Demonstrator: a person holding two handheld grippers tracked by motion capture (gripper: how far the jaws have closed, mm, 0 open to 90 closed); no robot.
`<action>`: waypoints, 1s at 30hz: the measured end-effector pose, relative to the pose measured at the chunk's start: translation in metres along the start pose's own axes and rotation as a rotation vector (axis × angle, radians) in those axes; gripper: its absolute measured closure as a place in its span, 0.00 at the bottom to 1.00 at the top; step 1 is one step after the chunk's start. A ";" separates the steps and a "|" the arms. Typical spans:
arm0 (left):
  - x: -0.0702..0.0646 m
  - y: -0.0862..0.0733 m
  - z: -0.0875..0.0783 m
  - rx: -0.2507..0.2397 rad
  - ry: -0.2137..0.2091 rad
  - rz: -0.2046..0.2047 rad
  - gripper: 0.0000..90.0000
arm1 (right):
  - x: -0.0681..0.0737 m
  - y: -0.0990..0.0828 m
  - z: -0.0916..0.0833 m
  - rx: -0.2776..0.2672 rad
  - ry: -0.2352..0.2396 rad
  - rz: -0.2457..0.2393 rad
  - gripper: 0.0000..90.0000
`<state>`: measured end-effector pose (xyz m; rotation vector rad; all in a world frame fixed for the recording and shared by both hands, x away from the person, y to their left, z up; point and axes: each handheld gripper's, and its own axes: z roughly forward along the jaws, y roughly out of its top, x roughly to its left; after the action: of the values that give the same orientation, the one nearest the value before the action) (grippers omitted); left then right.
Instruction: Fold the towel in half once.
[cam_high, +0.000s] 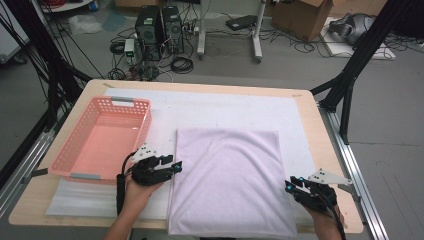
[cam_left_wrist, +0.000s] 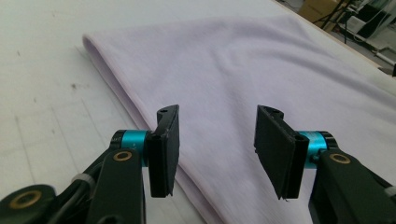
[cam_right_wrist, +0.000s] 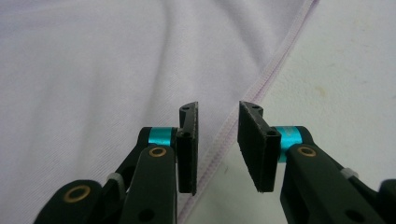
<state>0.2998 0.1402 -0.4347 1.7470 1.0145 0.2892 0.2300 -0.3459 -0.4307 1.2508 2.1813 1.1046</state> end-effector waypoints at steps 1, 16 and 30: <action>0.003 0.004 0.004 0.001 0.015 0.004 0.58 | -0.001 0.001 0.002 0.002 0.002 -0.004 0.75; 0.030 0.033 0.064 0.109 0.211 -0.010 0.63 | 0.002 0.002 0.005 0.002 0.015 -0.014 0.73; 0.038 0.033 0.080 0.132 0.332 -0.010 0.78 | -0.001 0.003 0.009 -0.002 0.016 -0.006 0.70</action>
<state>0.3890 0.1121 -0.4497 1.8498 1.3041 0.5287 0.2378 -0.3421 -0.4338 1.2383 2.1935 1.1182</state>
